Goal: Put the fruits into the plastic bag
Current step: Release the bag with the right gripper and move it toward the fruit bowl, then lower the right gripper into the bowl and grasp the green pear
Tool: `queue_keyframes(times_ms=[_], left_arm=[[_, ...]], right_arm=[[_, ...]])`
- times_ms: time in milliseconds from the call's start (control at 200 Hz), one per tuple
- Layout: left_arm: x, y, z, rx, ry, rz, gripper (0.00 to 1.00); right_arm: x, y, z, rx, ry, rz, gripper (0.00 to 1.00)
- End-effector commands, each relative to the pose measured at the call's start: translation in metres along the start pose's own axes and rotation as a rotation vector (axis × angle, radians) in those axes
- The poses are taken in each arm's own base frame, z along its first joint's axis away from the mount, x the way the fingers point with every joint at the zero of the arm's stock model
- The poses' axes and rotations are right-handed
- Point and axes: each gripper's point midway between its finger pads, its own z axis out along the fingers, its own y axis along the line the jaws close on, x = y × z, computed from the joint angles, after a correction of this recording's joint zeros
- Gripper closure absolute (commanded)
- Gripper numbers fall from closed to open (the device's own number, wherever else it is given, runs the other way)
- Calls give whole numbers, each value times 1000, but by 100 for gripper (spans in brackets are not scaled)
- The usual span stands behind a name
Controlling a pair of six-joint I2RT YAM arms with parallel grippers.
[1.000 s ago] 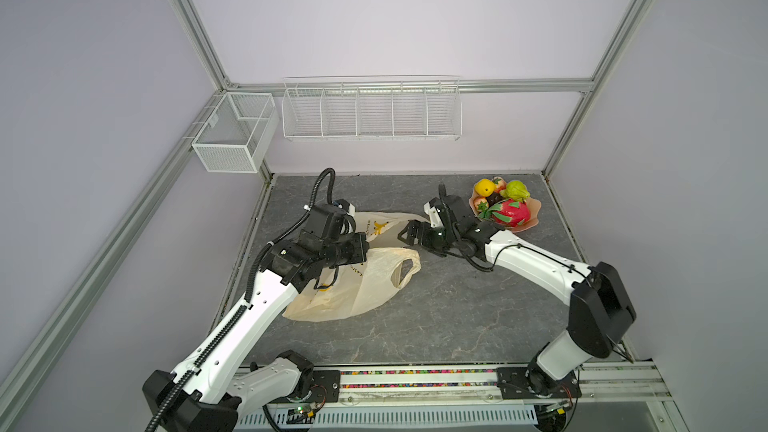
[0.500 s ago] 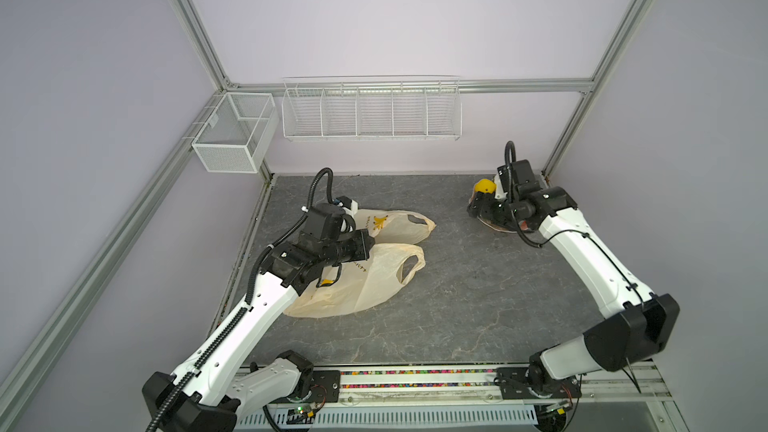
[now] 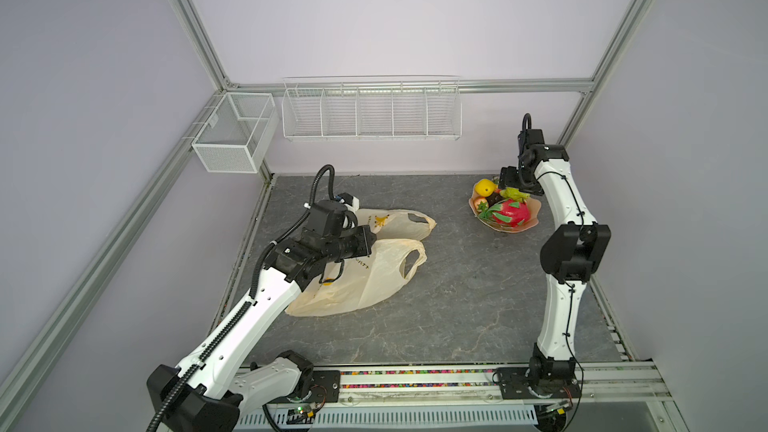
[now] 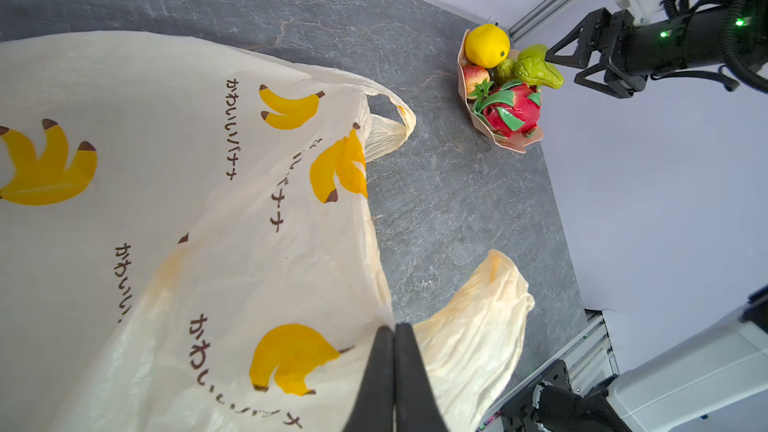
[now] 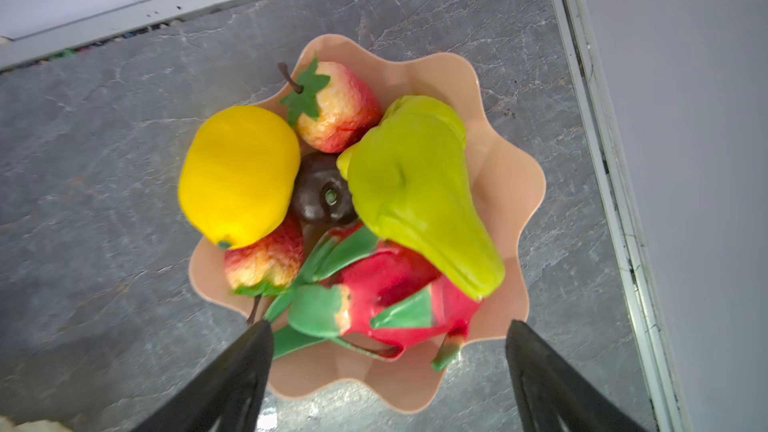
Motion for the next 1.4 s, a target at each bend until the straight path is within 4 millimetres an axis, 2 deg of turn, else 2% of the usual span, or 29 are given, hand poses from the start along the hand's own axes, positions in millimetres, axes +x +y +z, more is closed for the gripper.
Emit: queue_keyframes(times_ms=[0, 250, 445, 700, 1085, 1230, 1395], left_arm=[[-15, -4, -3, -9, -36, -8, 100], [-20, -3, 3, -32, -30, -15, 100], [-21, -2, 6, -43, -16, -7, 100], [-22, -2, 5, -49, -16, -6, 100], [-22, -3, 3, -49, -18, 2, 100], [-22, -2, 1, -49, -19, 5, 100], [-20, -4, 1, -36, -15, 9, 100]], right_arm=[[1, -14, 7, 59, 44, -97, 10], [-7, -16, 38, 9, 42, -90, 10], [-5, -5, 56, -53, 55, -129, 9], [-5, 0, 64, -88, 55, -155, 0], [-10, -8, 56, -50, 31, -159, 39], [-20, -11, 36, -41, -18, -152, 49], [-31, -11, 4, -66, -91, -128, 57]])
